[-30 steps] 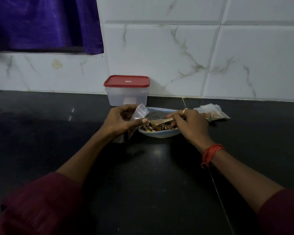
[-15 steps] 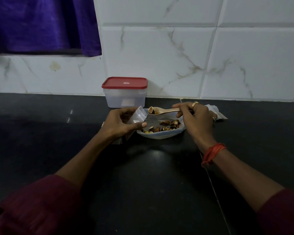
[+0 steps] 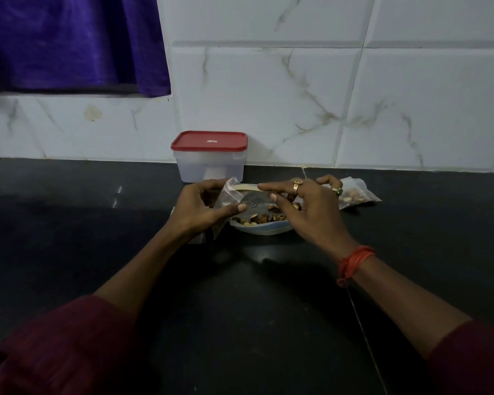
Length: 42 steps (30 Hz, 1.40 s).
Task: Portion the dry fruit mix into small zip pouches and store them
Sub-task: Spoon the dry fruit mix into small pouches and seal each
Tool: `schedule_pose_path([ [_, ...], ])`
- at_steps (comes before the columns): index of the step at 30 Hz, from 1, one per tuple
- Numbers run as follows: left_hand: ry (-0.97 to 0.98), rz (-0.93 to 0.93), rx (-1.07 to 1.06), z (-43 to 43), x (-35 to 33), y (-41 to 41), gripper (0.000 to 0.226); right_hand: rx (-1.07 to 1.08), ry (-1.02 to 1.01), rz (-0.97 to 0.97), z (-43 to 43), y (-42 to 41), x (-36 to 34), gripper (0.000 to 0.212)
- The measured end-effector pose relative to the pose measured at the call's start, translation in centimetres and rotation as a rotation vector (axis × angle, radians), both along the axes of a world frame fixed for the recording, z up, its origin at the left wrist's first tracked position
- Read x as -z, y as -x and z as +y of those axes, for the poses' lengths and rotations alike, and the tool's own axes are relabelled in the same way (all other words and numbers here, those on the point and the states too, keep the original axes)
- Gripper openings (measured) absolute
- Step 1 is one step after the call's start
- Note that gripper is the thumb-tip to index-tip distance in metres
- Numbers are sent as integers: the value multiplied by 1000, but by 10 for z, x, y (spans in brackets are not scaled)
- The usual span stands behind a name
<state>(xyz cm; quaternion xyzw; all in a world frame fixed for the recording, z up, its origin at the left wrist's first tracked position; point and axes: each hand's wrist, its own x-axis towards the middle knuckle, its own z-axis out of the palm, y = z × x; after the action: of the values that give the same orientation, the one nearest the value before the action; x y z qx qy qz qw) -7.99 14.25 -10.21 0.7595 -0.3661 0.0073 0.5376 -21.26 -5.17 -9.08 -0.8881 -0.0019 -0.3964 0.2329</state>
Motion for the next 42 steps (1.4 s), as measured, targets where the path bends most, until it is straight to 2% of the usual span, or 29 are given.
schedule_pose_path([
  [12, 20, 70, 19, 1, 3, -5, 59, -41, -355, 18, -1, 1, -5, 23],
  [16, -6, 59, 17, 2, 3, -7, 61, 90, -322, -42, -12, 0, -4, 22],
  [20, -53, 41, 20, 2, 3, -9, 58, 242, -20, -15, -22, 4, 1, 20],
  [23, -57, 60, 20, 3, 3, -9, 55, 251, 151, 65, -22, 7, 2, 19],
  [27, -76, 67, 32, 5, 2, -10, 52, 221, 214, 110, -26, 8, 2, 19],
  [30, -71, 76, 34, 4, 3, -10, 51, 248, 200, 88, -28, 7, 2, 18],
  [35, -45, 86, 50, 4, 4, -9, 55, 190, 87, 148, -24, 5, 2, 30],
  [39, -43, 99, 58, 4, 4, -9, 55, 154, 94, 180, -17, 7, -1, 20],
  [42, -41, 103, 55, 4, 2, -8, 54, 162, 70, 199, -17, 8, -4, 27],
])
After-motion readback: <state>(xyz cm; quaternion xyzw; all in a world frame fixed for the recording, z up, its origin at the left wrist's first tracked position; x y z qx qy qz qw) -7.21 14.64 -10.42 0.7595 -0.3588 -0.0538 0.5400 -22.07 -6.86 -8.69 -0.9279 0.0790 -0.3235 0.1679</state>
